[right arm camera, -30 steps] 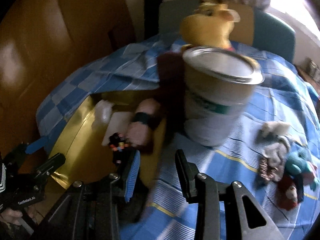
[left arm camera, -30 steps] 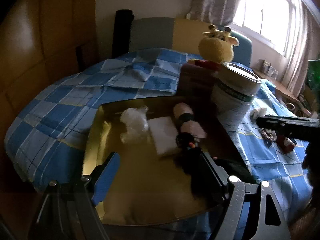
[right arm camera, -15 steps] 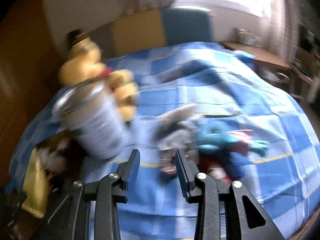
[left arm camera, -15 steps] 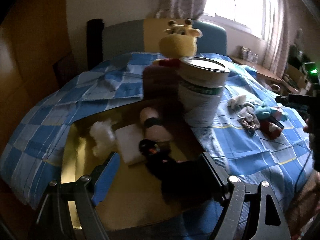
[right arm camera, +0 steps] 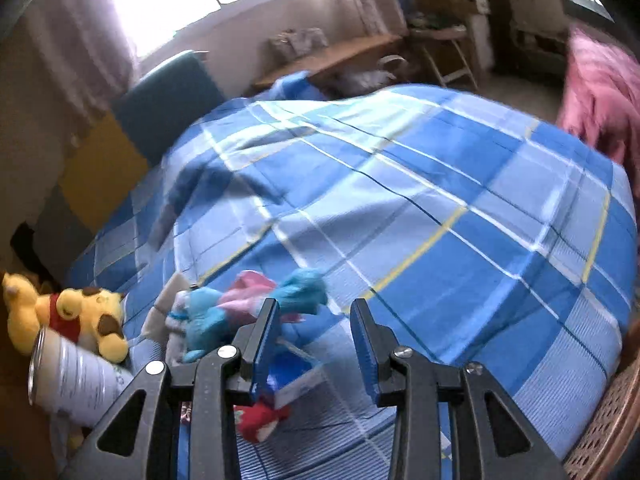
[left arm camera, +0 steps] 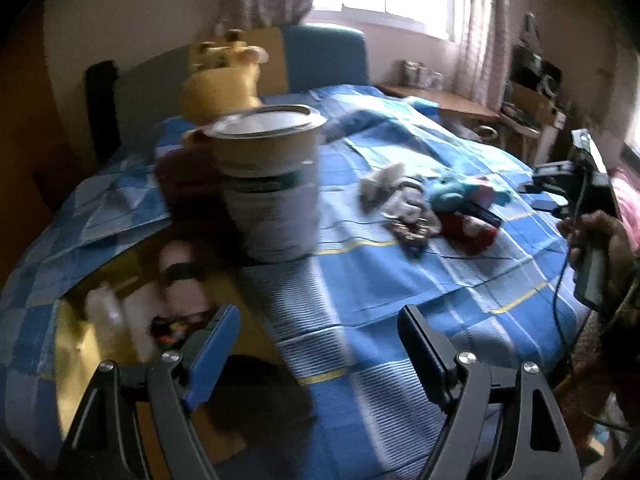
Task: Organize soft objects
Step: 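Grasp the brown satin scrunchie from the pile with the left tool, then grasp the white mesh tube from the pile with the right tool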
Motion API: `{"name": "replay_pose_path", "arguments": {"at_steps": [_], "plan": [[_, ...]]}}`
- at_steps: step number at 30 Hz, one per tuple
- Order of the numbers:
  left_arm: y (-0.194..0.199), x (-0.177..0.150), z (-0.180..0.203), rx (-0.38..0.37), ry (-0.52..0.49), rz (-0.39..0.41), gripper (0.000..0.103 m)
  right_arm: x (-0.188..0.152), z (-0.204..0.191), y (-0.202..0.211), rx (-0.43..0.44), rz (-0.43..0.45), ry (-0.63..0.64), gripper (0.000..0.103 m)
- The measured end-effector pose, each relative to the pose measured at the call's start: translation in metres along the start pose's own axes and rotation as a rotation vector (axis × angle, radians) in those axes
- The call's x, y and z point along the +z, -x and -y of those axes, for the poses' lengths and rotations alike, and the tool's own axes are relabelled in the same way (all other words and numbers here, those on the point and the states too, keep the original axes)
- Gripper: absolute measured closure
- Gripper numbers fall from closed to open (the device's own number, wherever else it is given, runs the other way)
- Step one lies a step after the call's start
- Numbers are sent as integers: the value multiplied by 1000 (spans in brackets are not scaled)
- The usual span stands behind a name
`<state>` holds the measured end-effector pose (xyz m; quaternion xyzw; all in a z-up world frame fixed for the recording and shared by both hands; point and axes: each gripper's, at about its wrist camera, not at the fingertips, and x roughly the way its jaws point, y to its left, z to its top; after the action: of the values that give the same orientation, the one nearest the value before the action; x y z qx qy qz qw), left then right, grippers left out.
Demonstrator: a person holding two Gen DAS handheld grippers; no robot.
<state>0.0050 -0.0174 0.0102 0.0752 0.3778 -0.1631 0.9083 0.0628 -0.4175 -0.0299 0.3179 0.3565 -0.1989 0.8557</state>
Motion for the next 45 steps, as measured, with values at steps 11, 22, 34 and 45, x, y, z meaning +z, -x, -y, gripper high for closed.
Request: {"name": "replay_pose_path", "arguments": {"at_steps": [11,22,34,45], "plan": [[-48,14,53,-135,-33,-102,25,-8,9,-14,56,-100,-73,67],[-124,50,77,-176,52,-195,35,-8,4,-18,115,-125,-68,67],[-220,80,104,-107,35,-266,34,-9,-3,-18,176,-136,-45,67],[-209,63,94,-190,59,-272,83,-11,-13,-18,196,-141,6,67]]}}
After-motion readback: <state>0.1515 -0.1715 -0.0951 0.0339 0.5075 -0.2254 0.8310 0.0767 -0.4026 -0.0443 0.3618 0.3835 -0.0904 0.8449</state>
